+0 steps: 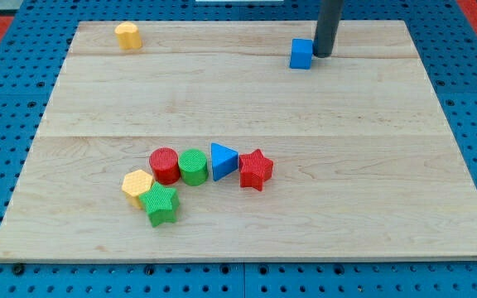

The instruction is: Move the blue cube closer to the yellow heart

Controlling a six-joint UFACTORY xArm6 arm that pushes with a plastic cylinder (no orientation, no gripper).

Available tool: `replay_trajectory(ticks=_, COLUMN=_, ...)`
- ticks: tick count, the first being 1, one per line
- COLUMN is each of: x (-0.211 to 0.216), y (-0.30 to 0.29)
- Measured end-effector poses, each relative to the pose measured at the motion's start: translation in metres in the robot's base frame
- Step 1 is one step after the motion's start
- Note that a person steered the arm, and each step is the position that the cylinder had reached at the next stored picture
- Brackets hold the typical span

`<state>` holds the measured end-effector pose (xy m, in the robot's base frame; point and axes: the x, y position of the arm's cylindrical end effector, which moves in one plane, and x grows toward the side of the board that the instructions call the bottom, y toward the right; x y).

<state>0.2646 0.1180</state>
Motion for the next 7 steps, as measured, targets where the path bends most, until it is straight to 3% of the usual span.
replay_trajectory(ticks=1, x=-0.010, y=-0.099)
replay_trajectory(ticks=2, x=0.000, y=-0.098)
replay_trajectory(ticks=3, x=0.027, y=-0.044)
replay_trajectory(ticks=4, x=0.030, y=-0.123)
replay_trajectory(ticks=5, x=0.000, y=-0.239)
replay_trajectory(ticks=6, x=-0.005, y=-0.258)
replay_trajectory(ticks=7, x=0.012, y=-0.176)
